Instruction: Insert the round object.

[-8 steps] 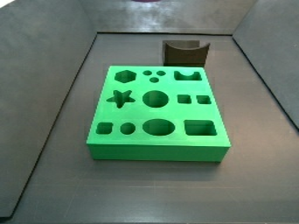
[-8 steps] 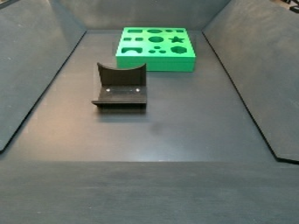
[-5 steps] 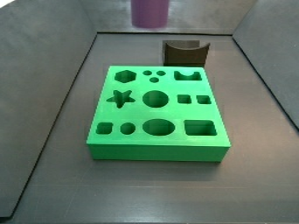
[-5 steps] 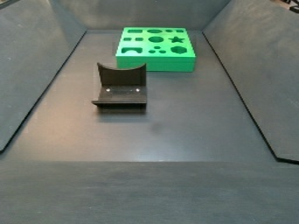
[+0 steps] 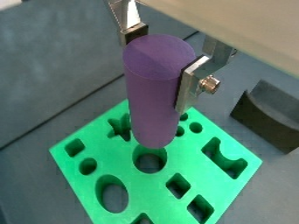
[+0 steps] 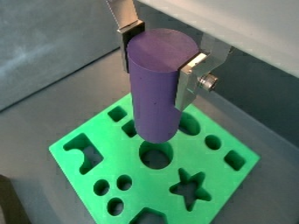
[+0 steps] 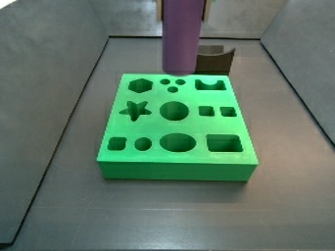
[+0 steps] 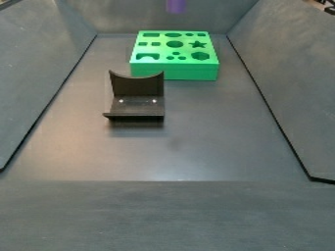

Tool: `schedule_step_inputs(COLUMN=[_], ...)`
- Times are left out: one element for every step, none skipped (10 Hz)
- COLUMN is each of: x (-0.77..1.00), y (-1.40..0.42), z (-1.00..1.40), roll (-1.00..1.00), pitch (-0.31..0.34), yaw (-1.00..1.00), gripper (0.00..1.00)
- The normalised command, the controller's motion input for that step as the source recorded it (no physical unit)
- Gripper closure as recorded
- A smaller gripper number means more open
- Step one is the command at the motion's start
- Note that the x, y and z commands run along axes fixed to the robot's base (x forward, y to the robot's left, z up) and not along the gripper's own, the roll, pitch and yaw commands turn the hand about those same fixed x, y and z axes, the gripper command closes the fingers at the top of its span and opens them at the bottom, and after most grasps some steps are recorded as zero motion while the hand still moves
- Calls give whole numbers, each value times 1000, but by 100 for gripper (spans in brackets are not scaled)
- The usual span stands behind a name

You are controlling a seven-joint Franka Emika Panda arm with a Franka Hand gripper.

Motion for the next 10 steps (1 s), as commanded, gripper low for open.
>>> schedule_step_inputs(x=[6,0,0,0,0,0,26,63,43,60], y=[0,0,-6,0,0,0,0,0,0,0], z=[-989,-960,-946,-980,-1000,-1000,-1000,-960,-926,-911], roll=[10,11,16,70,94,80,54,47,44,20], pitch=[-137,-154,-164,-137,-107,-106,-100,-73,-54,-50], yaw=[0,0,0,0,0,0,0,0,0,-6], gripper=[100,100,100,100,100,100,100,100,100,100])
